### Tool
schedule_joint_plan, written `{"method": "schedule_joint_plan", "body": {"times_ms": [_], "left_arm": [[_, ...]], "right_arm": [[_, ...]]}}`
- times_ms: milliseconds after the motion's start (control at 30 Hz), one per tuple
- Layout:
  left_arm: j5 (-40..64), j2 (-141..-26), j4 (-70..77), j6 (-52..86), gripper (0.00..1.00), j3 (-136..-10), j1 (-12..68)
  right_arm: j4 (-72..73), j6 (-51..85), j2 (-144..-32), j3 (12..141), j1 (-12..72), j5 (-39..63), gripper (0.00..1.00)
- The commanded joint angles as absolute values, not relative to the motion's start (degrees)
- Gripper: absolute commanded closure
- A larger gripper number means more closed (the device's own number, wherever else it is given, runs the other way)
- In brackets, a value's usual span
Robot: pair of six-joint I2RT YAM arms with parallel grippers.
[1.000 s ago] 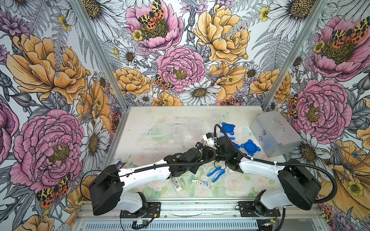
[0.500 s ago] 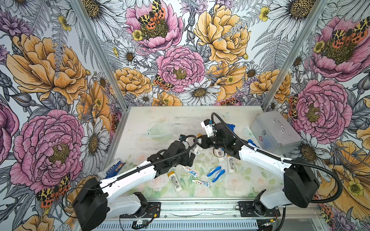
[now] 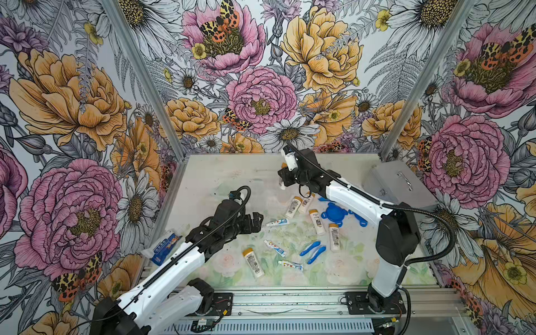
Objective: Pack away toiletry kits
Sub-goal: Place the toiletry item into the container.
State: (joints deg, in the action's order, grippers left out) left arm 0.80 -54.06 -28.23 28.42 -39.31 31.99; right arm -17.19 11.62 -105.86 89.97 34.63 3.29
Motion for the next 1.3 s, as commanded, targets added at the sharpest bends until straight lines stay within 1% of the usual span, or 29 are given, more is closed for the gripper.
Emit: {"method": "schedule_joint_plan", "body": {"times_ms": [0,233,333,433,500,567,767,867,1033,1267], "left_arm": [[2.4,-54.6,-29.6,29.2,0.02,-40.0,31.5],[2.4,-56.2,-29.6,28.7,0.01,-39.7,31.5],[2.4,-57.5,-31.7,29.0,0.01,-40.0,31.5],[2.2,-57.8,-36.3,31.1,0.01,-40.3,32.3],[-0.1,-57.3,-40.6,32.9,0.02,-40.4,34.4],[-4.7,-57.0,-44.2,35.4,0.02,-40.5,39.2],[-8.5,-60.4,-47.5,45.5,0.01,-39.2,49.0],[-9.2,-61.0,-47.4,49.0,0.02,-37.6,52.2],[-9.5,-60.9,-47.4,51.0,0.02,-37.3,53.9],[-8.2,-58.3,-48.0,52.1,0.01,-35.1,54.4]], "right_arm": [[-17.1,7.9,-107.8,93.8,35.1,-1.7,0.97],[-16.6,7.0,-110.3,95.4,35.1,-2.2,0.95],[-16.6,7.1,-111.7,95.5,34.8,-2.9,0.92],[-16.5,7.4,-112.8,95.1,34.7,-2.4,0.86],[-16.5,7.5,-113.3,95.0,34.6,-1.9,0.82],[-16.3,7.5,-113.6,94.7,34.7,-1.5,0.79],[-15.7,7.9,-113.6,93.7,34.5,-0.6,0.68],[-15.2,8.0,-113.1,92.6,34.6,-0.5,0.67],[-14.7,8.1,-112.2,91.0,34.5,-0.4,0.66],[-14.9,7.8,-108.2,88.7,34.5,0.6,0.55]]}}
